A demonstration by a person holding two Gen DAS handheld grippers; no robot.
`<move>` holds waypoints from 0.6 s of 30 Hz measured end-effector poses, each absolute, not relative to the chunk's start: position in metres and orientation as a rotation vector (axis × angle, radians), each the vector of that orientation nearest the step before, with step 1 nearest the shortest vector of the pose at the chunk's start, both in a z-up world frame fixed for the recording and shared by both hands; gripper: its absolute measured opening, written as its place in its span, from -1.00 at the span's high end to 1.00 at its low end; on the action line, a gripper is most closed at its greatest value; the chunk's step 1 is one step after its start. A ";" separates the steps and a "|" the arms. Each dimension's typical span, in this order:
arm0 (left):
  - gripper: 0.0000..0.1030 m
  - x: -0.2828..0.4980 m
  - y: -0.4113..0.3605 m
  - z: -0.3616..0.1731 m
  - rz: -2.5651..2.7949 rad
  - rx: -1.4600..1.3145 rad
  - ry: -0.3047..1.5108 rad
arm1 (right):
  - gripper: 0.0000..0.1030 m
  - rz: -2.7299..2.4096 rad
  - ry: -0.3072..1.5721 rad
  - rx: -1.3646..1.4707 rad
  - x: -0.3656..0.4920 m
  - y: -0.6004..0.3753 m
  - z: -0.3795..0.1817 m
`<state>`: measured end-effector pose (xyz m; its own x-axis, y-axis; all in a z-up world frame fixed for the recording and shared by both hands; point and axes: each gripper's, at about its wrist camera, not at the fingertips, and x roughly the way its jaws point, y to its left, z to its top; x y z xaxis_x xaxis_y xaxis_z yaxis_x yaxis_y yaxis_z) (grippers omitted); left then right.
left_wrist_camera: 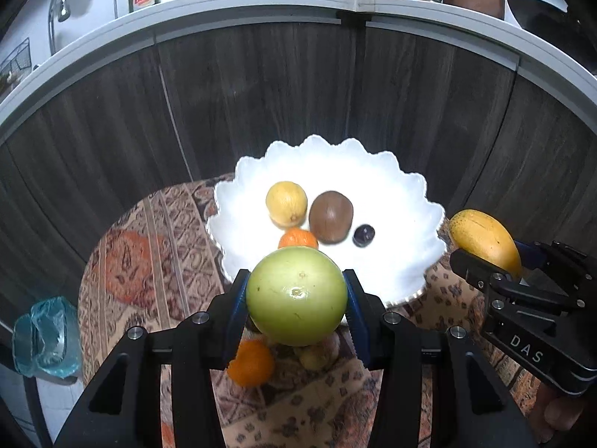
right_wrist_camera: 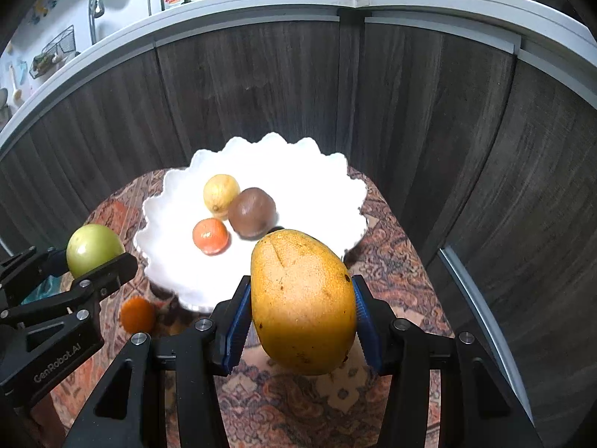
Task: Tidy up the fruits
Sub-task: 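Carry the apple and mango into the white bowl and open both tools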
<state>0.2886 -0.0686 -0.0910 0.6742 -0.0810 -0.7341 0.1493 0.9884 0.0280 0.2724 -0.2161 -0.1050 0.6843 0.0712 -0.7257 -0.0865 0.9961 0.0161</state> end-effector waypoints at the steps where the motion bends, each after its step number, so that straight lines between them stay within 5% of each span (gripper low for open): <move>1: 0.08 0.294 -0.068 -0.090 -0.127 0.093 0.817 | 0.00 0.086 0.812 -0.019 0.275 -0.216 -0.105; 18: 0.08 0.368 -0.053 -0.119 -0.095 0.093 0.853 | 0.00 0.015 0.857 -0.006 0.351 -0.212 -0.120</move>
